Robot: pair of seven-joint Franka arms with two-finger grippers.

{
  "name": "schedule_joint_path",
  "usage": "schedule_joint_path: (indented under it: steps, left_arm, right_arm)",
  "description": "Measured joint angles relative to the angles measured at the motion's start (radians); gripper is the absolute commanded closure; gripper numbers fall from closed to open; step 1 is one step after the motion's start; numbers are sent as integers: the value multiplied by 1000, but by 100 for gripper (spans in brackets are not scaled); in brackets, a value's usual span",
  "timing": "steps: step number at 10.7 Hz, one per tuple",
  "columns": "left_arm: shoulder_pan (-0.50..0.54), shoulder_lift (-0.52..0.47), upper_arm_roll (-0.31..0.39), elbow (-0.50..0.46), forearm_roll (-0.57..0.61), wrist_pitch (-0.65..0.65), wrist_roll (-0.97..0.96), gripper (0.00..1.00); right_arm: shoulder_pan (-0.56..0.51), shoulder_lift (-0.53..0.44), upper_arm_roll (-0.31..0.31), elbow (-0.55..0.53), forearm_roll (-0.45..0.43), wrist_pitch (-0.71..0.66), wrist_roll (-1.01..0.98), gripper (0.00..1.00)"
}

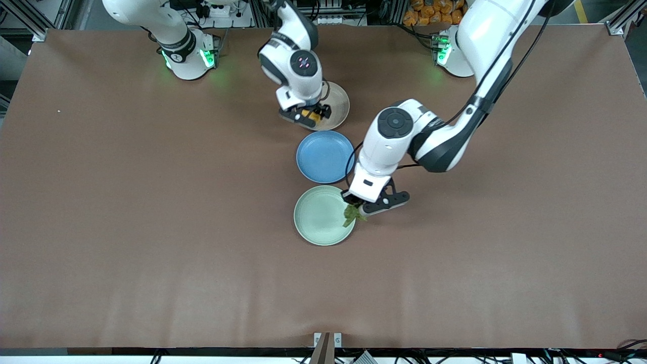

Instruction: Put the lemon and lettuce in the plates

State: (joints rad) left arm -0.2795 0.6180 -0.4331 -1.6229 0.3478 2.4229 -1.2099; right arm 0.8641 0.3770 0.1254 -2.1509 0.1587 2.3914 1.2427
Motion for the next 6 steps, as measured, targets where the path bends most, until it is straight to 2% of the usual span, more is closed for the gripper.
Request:
schedule_joint_path:
  steps: [3,6]
  left_arm:
    - [-106,51,82,11,30,113,-128,100]
    - [-249,92,190,49,30,127,-202,100]
  right_arm:
    - [-135,-37,-5,-54,-3,1,-217,0]
    - [-268,-100,-7,-116,-4,-2,-386,0]
